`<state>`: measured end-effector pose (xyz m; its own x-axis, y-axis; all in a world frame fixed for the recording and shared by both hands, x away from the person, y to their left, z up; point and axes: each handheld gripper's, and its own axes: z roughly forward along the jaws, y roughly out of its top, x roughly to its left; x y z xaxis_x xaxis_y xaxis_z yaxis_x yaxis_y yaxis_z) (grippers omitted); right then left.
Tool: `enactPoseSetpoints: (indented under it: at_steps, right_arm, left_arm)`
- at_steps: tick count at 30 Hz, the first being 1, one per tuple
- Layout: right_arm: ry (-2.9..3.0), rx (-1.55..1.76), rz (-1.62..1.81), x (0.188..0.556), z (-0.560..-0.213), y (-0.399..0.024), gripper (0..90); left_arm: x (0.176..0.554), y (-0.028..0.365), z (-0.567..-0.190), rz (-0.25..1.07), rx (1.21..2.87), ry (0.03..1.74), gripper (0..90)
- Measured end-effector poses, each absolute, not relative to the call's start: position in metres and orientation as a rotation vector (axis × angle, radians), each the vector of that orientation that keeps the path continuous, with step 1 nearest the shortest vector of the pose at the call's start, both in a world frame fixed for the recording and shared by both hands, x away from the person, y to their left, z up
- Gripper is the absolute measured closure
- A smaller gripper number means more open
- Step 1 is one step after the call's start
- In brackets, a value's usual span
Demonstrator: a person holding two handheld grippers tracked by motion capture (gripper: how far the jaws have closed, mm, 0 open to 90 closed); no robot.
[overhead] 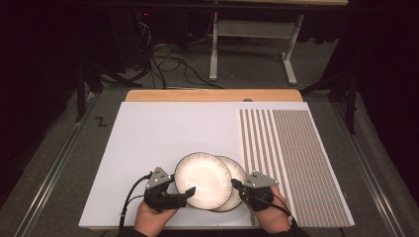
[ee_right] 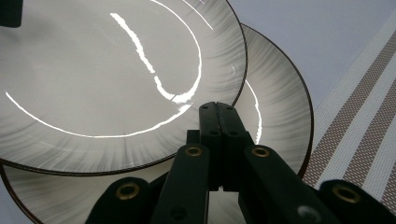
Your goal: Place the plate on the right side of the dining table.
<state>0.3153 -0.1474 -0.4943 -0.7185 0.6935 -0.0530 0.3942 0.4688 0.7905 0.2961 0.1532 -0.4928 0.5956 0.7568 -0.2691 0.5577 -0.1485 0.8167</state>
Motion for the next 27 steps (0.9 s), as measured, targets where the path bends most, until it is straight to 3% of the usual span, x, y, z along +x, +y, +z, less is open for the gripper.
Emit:
enactPoseSetpoints:
  at_steps: [13,27]
  right_arm:
    - [2.353,0.920,1.129,0.3153,-0.4944,-0.1471,90.0]
    - [2.351,0.922,1.120,0.3154,-0.4944,-0.1483,90.0]
  left_arm:
    - [0.2987,0.1470,-0.4949,0.206,1.825,1.119,30.0]
    - [0.3002,0.1469,-0.4943,0.193,1.830,1.166,46.2]
